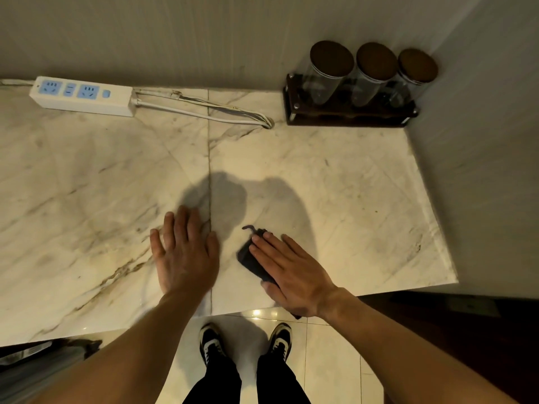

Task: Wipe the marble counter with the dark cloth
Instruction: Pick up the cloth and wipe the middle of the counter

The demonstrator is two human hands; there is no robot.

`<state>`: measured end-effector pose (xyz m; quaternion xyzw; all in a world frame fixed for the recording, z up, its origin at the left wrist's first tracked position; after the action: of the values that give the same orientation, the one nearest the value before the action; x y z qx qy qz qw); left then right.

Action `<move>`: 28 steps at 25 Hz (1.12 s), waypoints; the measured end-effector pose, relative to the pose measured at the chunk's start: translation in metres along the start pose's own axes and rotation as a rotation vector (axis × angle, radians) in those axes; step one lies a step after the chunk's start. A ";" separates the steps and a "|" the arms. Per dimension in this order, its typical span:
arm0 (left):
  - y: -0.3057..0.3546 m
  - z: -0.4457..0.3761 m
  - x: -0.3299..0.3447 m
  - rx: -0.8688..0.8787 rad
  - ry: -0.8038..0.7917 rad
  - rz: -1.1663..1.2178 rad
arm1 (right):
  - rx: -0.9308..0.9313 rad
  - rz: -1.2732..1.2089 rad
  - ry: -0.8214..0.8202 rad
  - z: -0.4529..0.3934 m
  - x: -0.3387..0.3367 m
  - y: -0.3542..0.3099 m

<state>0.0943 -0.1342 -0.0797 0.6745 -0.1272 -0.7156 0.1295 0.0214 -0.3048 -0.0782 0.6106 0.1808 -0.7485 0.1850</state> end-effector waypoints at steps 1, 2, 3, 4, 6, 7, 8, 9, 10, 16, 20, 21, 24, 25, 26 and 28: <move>0.000 0.000 0.000 -0.003 0.000 -0.003 | -0.038 0.024 -0.021 -0.002 0.001 0.003; 0.000 0.000 0.001 -0.005 0.000 -0.007 | -0.077 0.047 -0.038 -0.003 0.001 0.006; 0.000 -0.001 0.001 -0.008 0.003 -0.013 | -0.117 0.067 -0.053 -0.005 0.001 0.009; -0.001 -0.001 0.001 -0.012 0.010 -0.019 | -0.157 0.081 -0.063 -0.007 0.001 0.012; -0.001 -0.001 0.000 -0.012 0.037 -0.024 | -0.220 0.091 -0.075 -0.012 -0.001 0.019; -0.001 -0.001 -0.001 -0.009 0.054 -0.025 | -0.242 0.089 -0.079 -0.016 -0.002 0.023; -0.001 -0.002 -0.002 -0.003 0.071 -0.027 | -0.260 0.084 -0.083 -0.019 -0.003 0.026; 0.000 -0.002 -0.002 0.006 0.088 -0.030 | -0.272 0.080 -0.087 -0.023 -0.004 0.030; 0.000 -0.002 -0.003 0.015 0.105 -0.034 | -0.279 0.078 -0.088 -0.027 -0.005 0.034; -0.002 -0.003 -0.003 0.021 0.121 -0.038 | -0.274 0.046 -0.060 -0.057 -0.016 0.061; -0.001 -0.003 -0.003 0.006 0.099 -0.050 | -0.223 0.053 -0.048 -0.084 -0.024 0.087; 0.000 -0.003 -0.003 0.008 0.090 -0.058 | -0.212 0.053 -0.040 -0.090 -0.026 0.094; -0.001 -0.003 -0.001 -0.002 0.052 -0.091 | -0.165 0.044 -0.018 -0.107 -0.032 0.114; -0.001 -0.003 0.000 -0.009 0.048 -0.100 | -0.143 0.041 -0.012 -0.112 -0.033 0.120; -0.001 -0.003 -0.001 -0.013 0.050 -0.107 | -0.121 0.041 -0.011 -0.117 -0.034 0.126; 0.001 -0.004 -0.004 -0.017 0.068 -0.118 | -0.078 0.040 -0.021 -0.126 -0.034 0.137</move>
<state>0.0980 -0.1342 -0.0761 0.7037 -0.0767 -0.6997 0.0972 0.2032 -0.3590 -0.0752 0.5988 0.1954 -0.7432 0.2255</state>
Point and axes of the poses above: each hand's wrist, its own z-axis away from the middle knuckle, its own x-axis out of the palm, y = z × x, the point moved 9 cm from there along -z, towards the middle knuckle, and after that the axes turned 7 degrees about z, right-handed, at the moved point
